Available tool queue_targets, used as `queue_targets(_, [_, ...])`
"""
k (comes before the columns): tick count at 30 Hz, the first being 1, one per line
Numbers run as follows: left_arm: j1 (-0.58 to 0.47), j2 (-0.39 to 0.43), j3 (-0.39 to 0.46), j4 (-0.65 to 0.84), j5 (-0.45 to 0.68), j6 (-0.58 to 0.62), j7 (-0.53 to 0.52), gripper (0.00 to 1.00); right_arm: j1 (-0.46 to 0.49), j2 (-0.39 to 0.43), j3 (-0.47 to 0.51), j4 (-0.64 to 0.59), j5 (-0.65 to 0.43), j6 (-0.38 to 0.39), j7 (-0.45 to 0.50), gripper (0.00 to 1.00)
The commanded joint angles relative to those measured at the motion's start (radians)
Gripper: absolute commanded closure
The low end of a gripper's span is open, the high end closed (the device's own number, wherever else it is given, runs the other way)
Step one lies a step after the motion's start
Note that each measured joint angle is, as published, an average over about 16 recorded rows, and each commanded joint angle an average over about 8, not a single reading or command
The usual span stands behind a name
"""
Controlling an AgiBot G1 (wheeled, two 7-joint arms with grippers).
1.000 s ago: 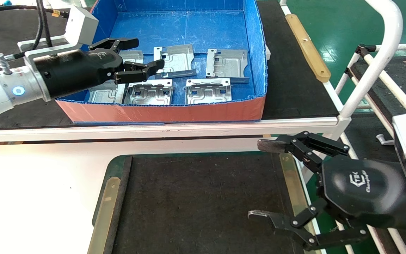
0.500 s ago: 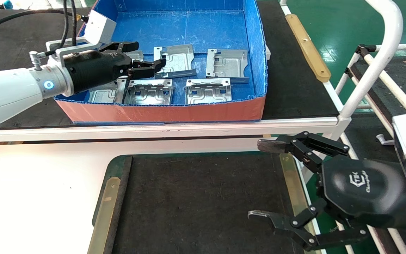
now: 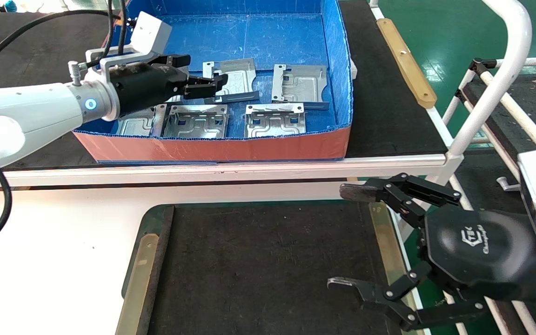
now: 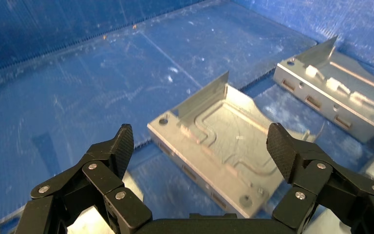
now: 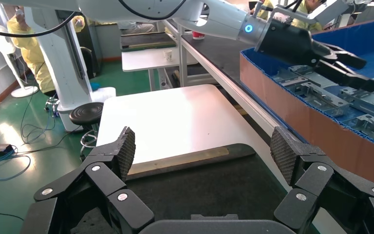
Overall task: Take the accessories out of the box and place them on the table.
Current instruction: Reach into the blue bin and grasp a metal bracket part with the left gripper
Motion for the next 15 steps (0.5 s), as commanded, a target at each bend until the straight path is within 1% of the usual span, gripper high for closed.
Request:
queue_targets(1, [-0.006, 0.011, 0.002, 0.008, 0.003, -0.01, 0.001, 0.0, 0.0, 0.0, 0.0, 0.0, 0.0, 0.0, 0.0, 0.0])
queue_targets(7, [-0.022, 0.036, 0.008, 0.033, 0.013, -0.063, -0.001, 0.0, 0.0, 0.0, 0.0, 0.0, 0.0, 0.0, 0.0, 0.0])
queue_targets(15, [-0.038, 0.059, 0.022, 0.063, 0.032, -0.097, -0.013, 0.0, 0.0, 0.0, 0.0, 0.0, 0.0, 0.0, 0.0, 0.0])
